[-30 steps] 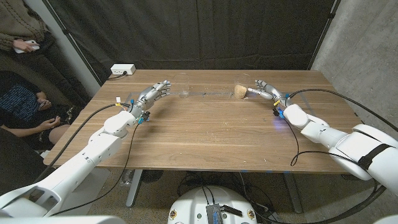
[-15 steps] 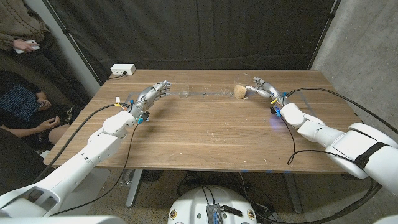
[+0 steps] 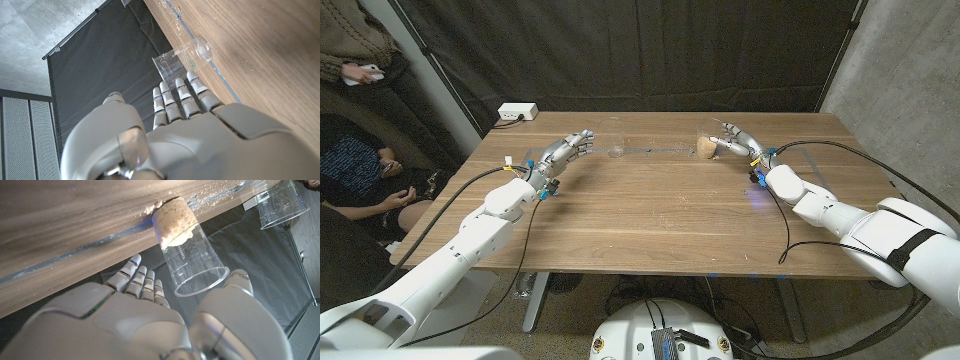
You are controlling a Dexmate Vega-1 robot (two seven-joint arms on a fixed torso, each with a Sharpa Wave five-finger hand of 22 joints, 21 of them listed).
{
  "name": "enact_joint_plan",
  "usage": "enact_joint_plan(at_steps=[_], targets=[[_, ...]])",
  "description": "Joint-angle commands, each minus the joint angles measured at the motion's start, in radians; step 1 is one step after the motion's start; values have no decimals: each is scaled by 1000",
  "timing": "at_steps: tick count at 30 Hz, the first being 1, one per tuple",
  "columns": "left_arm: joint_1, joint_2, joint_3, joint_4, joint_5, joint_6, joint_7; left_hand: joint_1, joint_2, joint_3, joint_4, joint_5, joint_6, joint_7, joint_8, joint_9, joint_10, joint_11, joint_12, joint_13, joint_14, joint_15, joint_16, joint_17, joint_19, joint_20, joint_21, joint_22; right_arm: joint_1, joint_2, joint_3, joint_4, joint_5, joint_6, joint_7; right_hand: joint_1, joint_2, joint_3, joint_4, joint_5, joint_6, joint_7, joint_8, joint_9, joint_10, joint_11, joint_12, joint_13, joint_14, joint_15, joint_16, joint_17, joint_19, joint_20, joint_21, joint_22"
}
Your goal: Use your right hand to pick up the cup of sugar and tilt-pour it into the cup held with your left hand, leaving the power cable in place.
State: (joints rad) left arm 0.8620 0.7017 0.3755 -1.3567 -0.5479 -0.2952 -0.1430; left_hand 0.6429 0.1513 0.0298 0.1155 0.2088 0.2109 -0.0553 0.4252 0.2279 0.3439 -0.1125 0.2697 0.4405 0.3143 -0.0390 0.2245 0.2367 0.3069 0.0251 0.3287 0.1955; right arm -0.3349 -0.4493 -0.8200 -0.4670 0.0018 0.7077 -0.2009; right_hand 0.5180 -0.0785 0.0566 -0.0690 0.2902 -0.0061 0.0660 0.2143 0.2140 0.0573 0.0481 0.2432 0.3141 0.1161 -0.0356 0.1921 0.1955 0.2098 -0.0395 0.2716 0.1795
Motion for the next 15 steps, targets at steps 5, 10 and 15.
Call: enact_joint_plan(at_steps=[5,10,15], targets=[[-23,-9,6,44,-3,-18,-28,2,-7,9,0,8,9,4,-4,3,12,0,-2,2,11,-72,2,2,6,-10,-6,1,11,32,-10,-5,-9,-45,35,4,-3,1,-5,4,-14,3,-3,-1,-18,7,-3,3,-13,-14,-4,2,-13,-19,-12,1],[-29,-12,6,59,-6,-24,-38,2,-7,9,-1,8,8,4,-6,3,10,0,-4,2,12,-74,2,1,7,-10,-6,1,19,48,-15,5,-9,-56,34,4,-1,1,-5,4,-17,3,-3,-1,-22,8,-4,3,-18,-9,-4,2,-15,-17,-14,2],[-35,-16,7,76,-11,-29,-48,2,-8,10,-2,8,11,3,-6,4,14,1,-3,2,12,-73,2,1,7,-11,-7,1,29,64,-21,20,-7,-65,36,4,0,2,-6,4,-17,3,-3,-1,-23,9,-4,3,-19,-8,-4,2,-17,-14,-17,2]])
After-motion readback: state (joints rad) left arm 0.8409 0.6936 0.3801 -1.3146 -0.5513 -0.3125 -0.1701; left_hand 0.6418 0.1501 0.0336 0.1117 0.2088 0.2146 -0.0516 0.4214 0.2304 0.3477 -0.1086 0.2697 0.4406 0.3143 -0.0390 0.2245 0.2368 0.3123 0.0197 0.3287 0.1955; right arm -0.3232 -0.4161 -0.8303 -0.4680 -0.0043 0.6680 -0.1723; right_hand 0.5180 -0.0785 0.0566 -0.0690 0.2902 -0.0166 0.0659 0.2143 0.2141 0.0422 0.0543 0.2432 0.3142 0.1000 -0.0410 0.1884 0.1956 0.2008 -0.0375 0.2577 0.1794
